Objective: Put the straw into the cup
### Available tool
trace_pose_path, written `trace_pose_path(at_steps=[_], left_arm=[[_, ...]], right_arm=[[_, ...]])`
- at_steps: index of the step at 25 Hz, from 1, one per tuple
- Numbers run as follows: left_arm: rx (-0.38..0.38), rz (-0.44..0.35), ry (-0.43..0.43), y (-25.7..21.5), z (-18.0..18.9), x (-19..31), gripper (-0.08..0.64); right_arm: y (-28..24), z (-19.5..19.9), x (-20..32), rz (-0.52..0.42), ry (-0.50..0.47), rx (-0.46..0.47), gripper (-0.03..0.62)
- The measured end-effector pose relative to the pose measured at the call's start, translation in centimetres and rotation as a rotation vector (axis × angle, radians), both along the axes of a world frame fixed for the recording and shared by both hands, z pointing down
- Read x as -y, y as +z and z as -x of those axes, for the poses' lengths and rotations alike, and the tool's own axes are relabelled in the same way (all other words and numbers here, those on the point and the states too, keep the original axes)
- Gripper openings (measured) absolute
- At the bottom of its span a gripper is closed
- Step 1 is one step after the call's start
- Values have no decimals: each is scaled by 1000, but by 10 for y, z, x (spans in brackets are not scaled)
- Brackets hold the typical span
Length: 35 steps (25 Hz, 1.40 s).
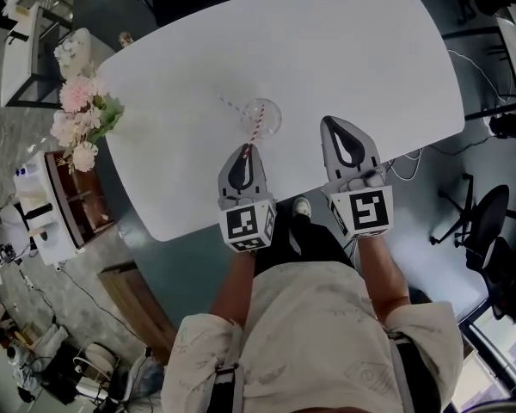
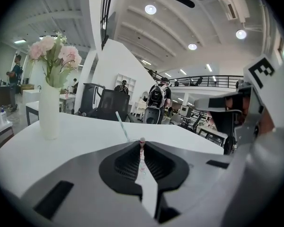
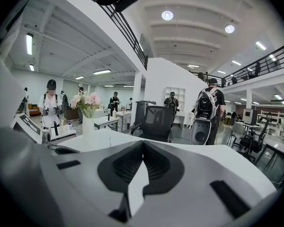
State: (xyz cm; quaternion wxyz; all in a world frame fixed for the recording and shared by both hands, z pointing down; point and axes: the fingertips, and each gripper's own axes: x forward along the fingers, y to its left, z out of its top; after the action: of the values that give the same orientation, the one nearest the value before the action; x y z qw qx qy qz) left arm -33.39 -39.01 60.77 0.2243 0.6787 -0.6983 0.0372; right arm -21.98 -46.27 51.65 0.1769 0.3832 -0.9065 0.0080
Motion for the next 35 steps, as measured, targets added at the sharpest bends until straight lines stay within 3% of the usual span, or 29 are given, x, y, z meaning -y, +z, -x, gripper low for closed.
trace_pose_path(at_steps=[14, 20, 35], left_arm=[[5, 1, 10, 12, 1, -7, 29], [30, 25, 7, 11, -1, -10, 120], [109, 38, -61, -17, -26, -55, 132]], right_arm=[[10, 12, -2, 19, -22, -6, 2], [6, 7, -5, 18, -25, 8, 2], [-30, -31, -32, -18, -53, 82, 2]])
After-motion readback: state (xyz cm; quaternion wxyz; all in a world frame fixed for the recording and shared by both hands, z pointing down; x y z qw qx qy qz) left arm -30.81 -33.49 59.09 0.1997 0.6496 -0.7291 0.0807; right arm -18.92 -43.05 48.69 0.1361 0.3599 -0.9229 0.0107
